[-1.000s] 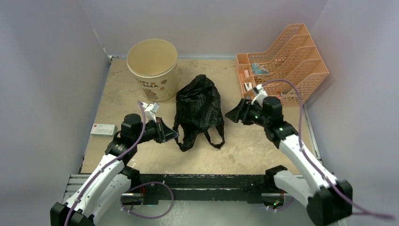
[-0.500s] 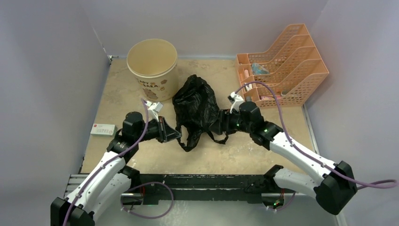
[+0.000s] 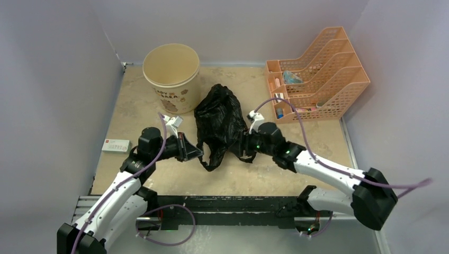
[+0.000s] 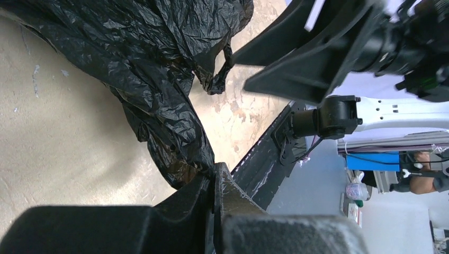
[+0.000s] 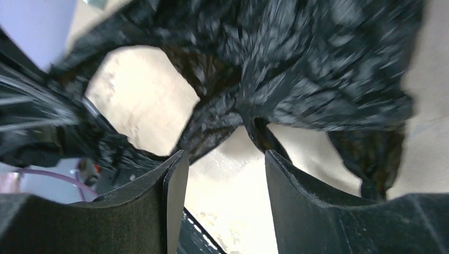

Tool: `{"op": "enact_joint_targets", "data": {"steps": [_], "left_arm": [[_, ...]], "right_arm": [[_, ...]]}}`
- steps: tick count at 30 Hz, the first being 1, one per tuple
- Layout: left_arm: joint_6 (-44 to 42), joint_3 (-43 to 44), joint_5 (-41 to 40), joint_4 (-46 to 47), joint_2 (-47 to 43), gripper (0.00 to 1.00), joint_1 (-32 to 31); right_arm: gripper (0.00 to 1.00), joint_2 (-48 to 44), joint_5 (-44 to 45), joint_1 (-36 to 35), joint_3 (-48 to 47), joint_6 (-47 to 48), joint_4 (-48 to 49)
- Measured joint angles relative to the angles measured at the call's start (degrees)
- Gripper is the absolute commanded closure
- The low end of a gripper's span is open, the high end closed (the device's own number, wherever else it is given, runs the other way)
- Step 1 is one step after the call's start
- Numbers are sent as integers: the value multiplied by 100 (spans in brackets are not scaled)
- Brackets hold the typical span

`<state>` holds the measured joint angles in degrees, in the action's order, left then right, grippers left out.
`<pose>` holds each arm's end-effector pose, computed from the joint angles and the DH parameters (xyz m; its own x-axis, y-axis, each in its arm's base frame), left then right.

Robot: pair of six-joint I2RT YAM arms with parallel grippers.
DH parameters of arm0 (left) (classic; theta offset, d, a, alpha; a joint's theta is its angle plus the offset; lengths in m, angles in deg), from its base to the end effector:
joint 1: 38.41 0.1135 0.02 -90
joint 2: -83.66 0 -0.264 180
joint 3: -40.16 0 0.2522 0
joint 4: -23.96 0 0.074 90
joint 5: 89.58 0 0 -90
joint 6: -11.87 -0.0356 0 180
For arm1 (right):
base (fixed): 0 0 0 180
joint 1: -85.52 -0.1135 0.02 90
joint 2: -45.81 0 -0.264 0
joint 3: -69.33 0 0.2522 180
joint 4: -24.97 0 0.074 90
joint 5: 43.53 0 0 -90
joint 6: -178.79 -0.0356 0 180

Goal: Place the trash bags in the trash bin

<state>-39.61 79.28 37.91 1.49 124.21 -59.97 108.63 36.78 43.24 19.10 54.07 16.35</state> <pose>0.1455 -0.0808 0.2374 -0.7987 -0.2158 -0.5617 0.3984 0.5101 -0.7623 0.1789 0.1708 0.2539 -0.6638 0.1552 -0.7316 -0.4880 0.6513 0.5810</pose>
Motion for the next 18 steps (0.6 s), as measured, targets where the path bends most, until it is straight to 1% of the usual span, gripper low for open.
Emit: {"op": "enact_joint_targets", "data": {"steps": [3,5,6,7,8,9,10,12,15,17,18], "left_arm": [[4,0,-20,-2,-37,100,0],[4,0,-35,-15,-90,100,0],[4,0,-46,-20,-114,100,0],[7,0,-52,-26,-131,100,0],[11,0,-72,-37,-138,100,0],[33,0,-105,-59,-142,100,0],[44,0,-164,-111,-142,100,0],[48,0,-275,-236,-146,100,0],[101,0,-507,-407,-181,100,0],[142,2,-656,-452,-192,100,0],[146,13,-713,-474,-179,100,0]], "right_arm": [[40,365,481,-415,321,26,433],[40,400,745,-509,697,59,739],[42,407,824,-514,839,87,866],[50,428,903,-538,994,140,1067],[61,461,957,-557,1137,205,1300],[66,505,1027,-590,1272,295,1576],[69,551,1032,-627,1370,380,1816],[71,693,1003,-693,1458,494,2181],[94,911,769,-721,1274,590,2406],[100,988,717,-723,931,634,2376],[100,986,719,-723,765,638,2358]]}}
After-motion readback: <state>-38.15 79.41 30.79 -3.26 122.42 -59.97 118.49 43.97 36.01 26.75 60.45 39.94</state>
